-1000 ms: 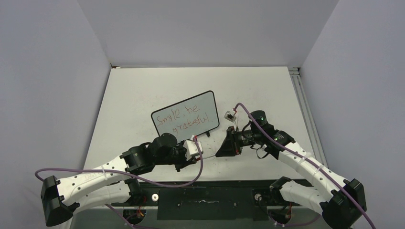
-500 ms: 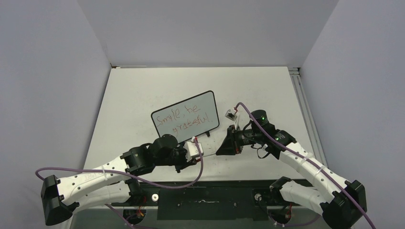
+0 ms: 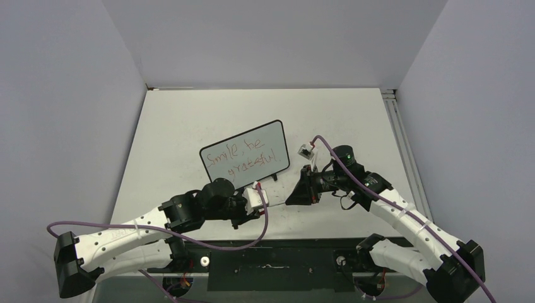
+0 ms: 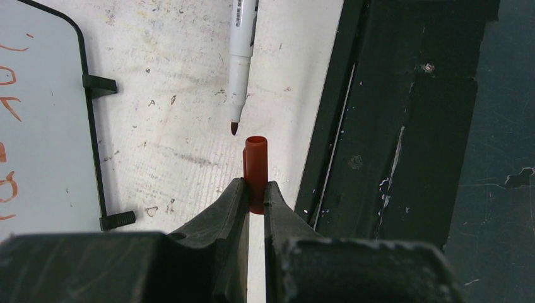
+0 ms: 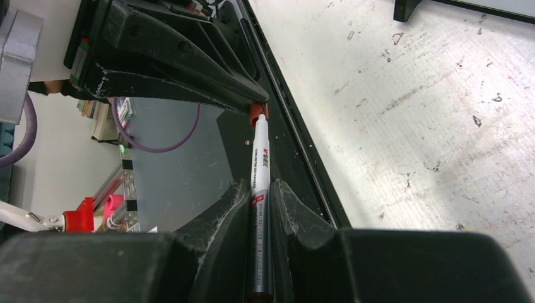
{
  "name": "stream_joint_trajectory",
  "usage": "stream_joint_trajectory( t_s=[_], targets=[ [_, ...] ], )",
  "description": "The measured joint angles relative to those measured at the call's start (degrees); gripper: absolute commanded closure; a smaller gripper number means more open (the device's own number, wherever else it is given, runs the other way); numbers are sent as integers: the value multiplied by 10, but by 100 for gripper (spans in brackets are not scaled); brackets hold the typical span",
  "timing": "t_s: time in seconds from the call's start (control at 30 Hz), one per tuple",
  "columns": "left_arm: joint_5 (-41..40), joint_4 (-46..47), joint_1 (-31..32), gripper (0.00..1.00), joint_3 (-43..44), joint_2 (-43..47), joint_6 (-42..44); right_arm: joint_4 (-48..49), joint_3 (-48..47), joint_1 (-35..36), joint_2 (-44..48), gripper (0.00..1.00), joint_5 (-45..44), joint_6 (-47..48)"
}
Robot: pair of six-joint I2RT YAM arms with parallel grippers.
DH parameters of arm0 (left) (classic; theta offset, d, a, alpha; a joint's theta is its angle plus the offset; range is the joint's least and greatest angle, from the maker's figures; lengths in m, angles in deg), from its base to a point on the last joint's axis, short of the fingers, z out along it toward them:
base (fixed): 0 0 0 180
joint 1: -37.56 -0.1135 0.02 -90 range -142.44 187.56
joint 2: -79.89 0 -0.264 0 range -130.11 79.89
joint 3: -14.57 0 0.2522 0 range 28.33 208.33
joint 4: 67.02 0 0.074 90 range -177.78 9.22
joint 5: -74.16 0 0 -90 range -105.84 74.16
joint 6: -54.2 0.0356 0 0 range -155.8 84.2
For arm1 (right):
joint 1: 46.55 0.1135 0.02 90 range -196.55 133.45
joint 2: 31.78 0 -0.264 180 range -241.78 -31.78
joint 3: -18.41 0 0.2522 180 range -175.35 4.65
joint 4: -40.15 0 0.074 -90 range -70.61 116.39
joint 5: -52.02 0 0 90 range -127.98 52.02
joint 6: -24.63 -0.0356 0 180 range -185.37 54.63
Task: Write a sentence on the whiteboard
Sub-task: Close the whiteboard marker.
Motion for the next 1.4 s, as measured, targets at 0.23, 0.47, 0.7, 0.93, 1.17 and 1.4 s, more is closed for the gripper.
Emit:
stream_joint_trajectory(
  t_s=[0.23, 0.47, 0.7, 0.93, 1.17, 1.4],
  targets=[
    [-1, 0, 0, 100, 0, 0, 0, 0, 0, 4, 0, 95, 8, 0],
    [-1, 0, 0, 100, 0, 0, 0, 0, 0, 8, 0, 95, 8, 0],
    [-1, 0, 0, 100, 0, 2, 0, -1, 2, 8, 0, 95, 7, 2],
    [-1, 0, 0, 100, 0, 4, 0, -1, 2, 8, 0, 95, 7, 2],
    [-1, -1, 0, 100, 0, 4, -1, 0, 5, 11, 0, 95, 7, 3],
    [-1, -4, 0, 100, 0, 4, -1, 0, 6, 15, 0, 95, 6, 3]
  ],
)
